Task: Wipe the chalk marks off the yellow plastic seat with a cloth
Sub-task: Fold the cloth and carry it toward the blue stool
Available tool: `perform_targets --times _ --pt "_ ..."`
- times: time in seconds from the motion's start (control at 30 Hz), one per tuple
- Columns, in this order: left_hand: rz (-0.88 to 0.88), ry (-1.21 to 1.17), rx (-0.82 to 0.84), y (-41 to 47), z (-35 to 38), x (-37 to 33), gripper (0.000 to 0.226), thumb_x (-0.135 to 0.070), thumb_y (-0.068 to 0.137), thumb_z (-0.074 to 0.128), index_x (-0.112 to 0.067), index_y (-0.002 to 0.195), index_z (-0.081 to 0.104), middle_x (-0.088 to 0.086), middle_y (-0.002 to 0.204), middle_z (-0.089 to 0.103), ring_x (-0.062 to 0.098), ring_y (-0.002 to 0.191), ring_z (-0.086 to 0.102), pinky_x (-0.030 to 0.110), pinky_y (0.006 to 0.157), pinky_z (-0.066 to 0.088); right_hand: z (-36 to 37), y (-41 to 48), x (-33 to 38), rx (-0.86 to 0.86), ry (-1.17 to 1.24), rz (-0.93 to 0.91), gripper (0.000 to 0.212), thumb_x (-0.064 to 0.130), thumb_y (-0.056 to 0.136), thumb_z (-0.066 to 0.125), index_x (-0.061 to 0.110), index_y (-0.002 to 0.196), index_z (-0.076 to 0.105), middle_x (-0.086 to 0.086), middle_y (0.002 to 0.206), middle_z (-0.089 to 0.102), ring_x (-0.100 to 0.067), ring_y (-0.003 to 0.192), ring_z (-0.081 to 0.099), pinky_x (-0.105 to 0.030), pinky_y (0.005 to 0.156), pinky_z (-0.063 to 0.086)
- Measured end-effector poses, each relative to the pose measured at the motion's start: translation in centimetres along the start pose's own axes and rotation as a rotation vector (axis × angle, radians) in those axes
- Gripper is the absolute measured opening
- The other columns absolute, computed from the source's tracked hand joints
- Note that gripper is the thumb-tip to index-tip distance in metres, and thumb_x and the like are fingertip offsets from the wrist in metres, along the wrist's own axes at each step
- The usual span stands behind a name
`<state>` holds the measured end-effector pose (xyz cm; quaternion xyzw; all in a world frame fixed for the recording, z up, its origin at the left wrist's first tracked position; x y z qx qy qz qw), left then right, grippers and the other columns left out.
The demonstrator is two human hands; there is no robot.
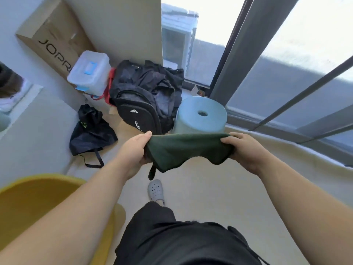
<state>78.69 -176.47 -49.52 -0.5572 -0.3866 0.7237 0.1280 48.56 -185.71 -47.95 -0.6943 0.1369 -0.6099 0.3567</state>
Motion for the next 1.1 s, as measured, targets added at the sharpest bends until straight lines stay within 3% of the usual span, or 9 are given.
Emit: perform_targets --times 0.13,0.27,0.47,0.6,0.73,0.8,0.87,1.0,1.1 --pt "-0.155 -0.069 0.119 4.2 3.3 -1.9 0.039 -0.036 0.1 0.053 -0.003 0.119 0.063 0.014 0.113 0.072 0.031 0.099 0.071 0.049 0.078 0.059 -0.8 2.3 1.3 -0.32 0.087 0.026 0.016 0.015 0.1 0.062 0.011 0.112 0.07 -0.011 0.108 0.078 -0.029 0.097 0.075 -0.044 0.08 0.063" --pt "-0.114 0.008 0.134 7.2 8.0 -3.8 0.026 -0.027 0.102 0.051 -0.003 0.108 0.06 0.019 0.11 0.071 0.03 0.087 0.073 0.044 0.068 0.059 1.0 4.5 3.4 -0.453 0.083 -0.052 0.004 0.012 0.098 0.065 0.011 0.095 0.069 -0.013 0.097 0.075 -0.027 0.087 0.071 -0.045 0.078 0.061" --pt "-0.033 0.03 0.185 10.0 15.4 -4.9 0.029 -0.03 0.093 0.066 -0.004 0.106 0.061 0.016 0.1 0.073 0.029 0.086 0.074 0.045 0.072 0.061 3.6 9.1 6.2 -0.236 -0.09 -0.11 0.036 0.047 0.104 0.052 0.02 0.096 0.075 -0.005 0.101 0.077 -0.023 0.1 0.072 -0.049 0.094 0.057" --pt "0.041 0.145 0.048 14.1 18.3 -5.2 0.026 -0.024 0.082 0.076 -0.011 0.101 0.065 0.009 0.093 0.074 0.024 0.086 0.073 0.04 0.073 0.061 0.6 13.8 5.1 -0.104 -0.048 -0.069 0.042 0.052 0.101 0.049 0.02 0.096 0.077 -0.007 0.106 0.076 -0.025 0.104 0.07 -0.046 0.094 0.056" --pt "-0.085 0.136 0.01 20.0 21.3 -3.8 0.015 -0.011 0.095 0.054 -0.007 0.106 0.063 0.017 0.101 0.072 0.03 0.087 0.071 0.041 0.069 0.06 -6.7 20.7 2.9 -0.203 -0.083 0.004 0.023 0.025 0.102 0.063 0.018 0.122 0.069 -0.004 0.121 0.069 -0.001 0.096 0.063 -0.011 0.077 0.05" --pt "-0.135 0.165 0.073 23.4 22.8 -2.8 0.019 -0.01 0.097 0.049 -0.007 0.108 0.064 0.017 0.103 0.072 0.027 0.082 0.07 0.037 0.065 0.057 -8.2 24.8 0.2 -0.07 0.058 0.174 0.033 0.032 0.102 0.063 0.015 0.13 0.066 -0.003 0.126 0.071 -0.01 0.104 0.068 -0.023 0.091 0.055" --pt "-0.177 0.202 0.126 26.8 23.9 -1.7 0.021 -0.01 0.098 0.048 -0.007 0.11 0.065 0.015 0.103 0.073 0.023 0.081 0.069 0.033 0.063 0.056 -8.4 28.2 -1.9 0.047 0.153 0.293 0.025 0.03 0.103 0.061 0.012 0.116 0.073 -0.005 0.114 0.078 -0.021 0.106 0.073 -0.038 0.096 0.058" --pt "-0.205 0.254 0.053 34.0 24.0 0.3 0.021 -0.013 0.099 0.049 -0.011 0.113 0.064 0.016 0.108 0.073 0.03 0.093 0.071 0.043 0.073 0.06 -10.0 34.8 -4.3 -0.059 0.091 0.253 0.016 0.02 0.102 0.063 0.012 0.114 0.068 -0.012 0.114 0.075 -0.022 0.099 0.073 -0.036 0.087 0.06" --pt "-0.182 0.339 -0.044 37.5 23.8 0.4 0.042 -0.026 0.094 0.059 -0.019 0.134 0.051 0.006 0.118 0.065 0.028 0.105 0.065 0.045 0.084 0.057 -10.8 38.1 -4.1 -0.112 0.032 0.222 0.051 0.031 0.101 0.064 0.021 0.148 0.045 -0.001 0.132 0.059 -0.018 0.115 0.063 -0.03 0.089 0.053"
Point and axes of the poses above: each hand's wrist, its own y-axis towards the middle knuckle, its own z-axis out of the palm, x = y × z, the point moved 8 cm from there along y, towards the middle knuckle
